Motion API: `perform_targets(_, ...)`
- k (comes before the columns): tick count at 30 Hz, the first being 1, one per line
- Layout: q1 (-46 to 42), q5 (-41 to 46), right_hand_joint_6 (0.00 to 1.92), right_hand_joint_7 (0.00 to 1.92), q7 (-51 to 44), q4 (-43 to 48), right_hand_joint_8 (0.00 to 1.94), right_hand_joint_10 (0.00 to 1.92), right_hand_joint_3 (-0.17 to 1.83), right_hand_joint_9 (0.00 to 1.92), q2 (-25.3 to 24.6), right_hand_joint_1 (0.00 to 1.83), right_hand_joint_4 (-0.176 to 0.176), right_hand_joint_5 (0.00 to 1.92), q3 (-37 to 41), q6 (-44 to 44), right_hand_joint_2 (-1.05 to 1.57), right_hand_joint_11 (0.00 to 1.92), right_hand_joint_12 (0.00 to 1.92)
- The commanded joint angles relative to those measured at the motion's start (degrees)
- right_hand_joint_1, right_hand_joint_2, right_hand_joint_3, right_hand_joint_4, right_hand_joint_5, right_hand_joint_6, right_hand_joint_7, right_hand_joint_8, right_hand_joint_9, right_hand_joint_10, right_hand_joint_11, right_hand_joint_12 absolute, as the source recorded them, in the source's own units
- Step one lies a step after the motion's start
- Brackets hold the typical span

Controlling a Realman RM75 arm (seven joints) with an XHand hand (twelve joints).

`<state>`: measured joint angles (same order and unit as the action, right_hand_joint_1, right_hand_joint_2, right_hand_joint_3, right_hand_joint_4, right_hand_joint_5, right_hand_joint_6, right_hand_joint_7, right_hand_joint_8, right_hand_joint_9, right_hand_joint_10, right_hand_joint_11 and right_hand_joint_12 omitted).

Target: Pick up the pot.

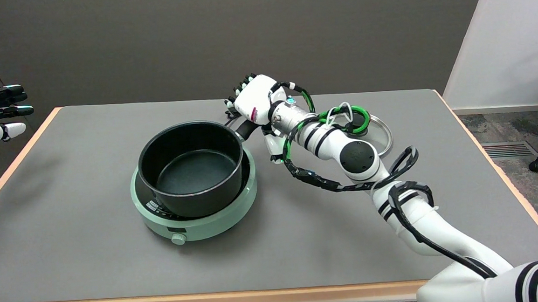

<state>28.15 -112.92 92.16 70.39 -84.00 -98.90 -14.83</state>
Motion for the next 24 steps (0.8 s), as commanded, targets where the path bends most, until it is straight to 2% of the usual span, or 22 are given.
perform_targets(1, 0.2, 0.1, 0.66, 0.66, 0.2, -0.2, 0.66, 0.66, 1.26, 0.66, 0.9, 1.08, 0.176, 0.66, 0.1, -0.6, -0.69, 0.66, 0.66)
perform_targets(8, 0.6, 1.4, 0.69, 0.69, 0.2, -1.8, 0.69, 0.69, 1.14, 0.69, 0.9, 1.07, 0.176, 0.69, 0.1, -0.9, -0.65, 0.69, 0.69)
perform_targets(14, 1.3, 1.6, 0.75, 0.75, 0.2, -3.1, 0.75, 0.75, 1.16, 0.75, 1.0, 1.07, 0.176, 0.75, 0.1, -1.2, -0.65, 0.75, 0.75)
perform_targets(16, 1.4, 2.3, 0.77, 0.77, 0.2, -3.6, 0.77, 0.77, 1.23, 0.77, 1.0, 1.07, 0.176, 0.77, 0.4, -1.2, -0.66, 0.77, 0.77)
perform_targets(18, 1.5, 2.9, 0.79, 0.79, 0.2, -4.2, 0.79, 0.79, 1.44, 0.79, 1.0, 1.08, 0.176, 0.79, 0.5, -1.2, -0.67, 0.79, 0.79)
perform_targets(20, 1.6, 3.1, 0.84, 0.84, 0.2, -4.8, 0.84, 0.84, 1.78, 0.84, 1.0, 1.1, 0.173, 0.84, 0.5, -1.2, -0.69, 0.84, 0.84)
perform_targets(21, 1.7, 3.6, 0.87, 0.87, 0.2, -5.1, 0.87, 0.87, 1.83, 0.87, 1.0, 1.08, 0.175, 0.87, 0.7, -1.2, -0.68, 0.87, 0.87)
perform_targets(22, 1.8, 4.1, 0.96, 0.96, 0.2, -5.5, 0.96, 0.96, 1.83, 0.96, 1.0, 1.08, 0.064, 0.96, 0.8, -1.2, -0.65, 0.96, 0.96)
perform_targets(23, 1.8, 4.5, 1.02, 1.02, 0.2, -5.7, 1.02, 1.02, 1.83, 1.02, 1.0, 1.09, 0.025, 1.02, 0.9, -1.2, -0.62, 1.02, 1.02)
perform_targets(24, 2.0, 4.8, 1.1, 1.1, 0.2, -6.0, 1.1, 1.1, 1.83, 1.1, 1.0, 1.11, 0.002, 1.1, 0.9, -1.2, -0.59, 1.1, 1.1)
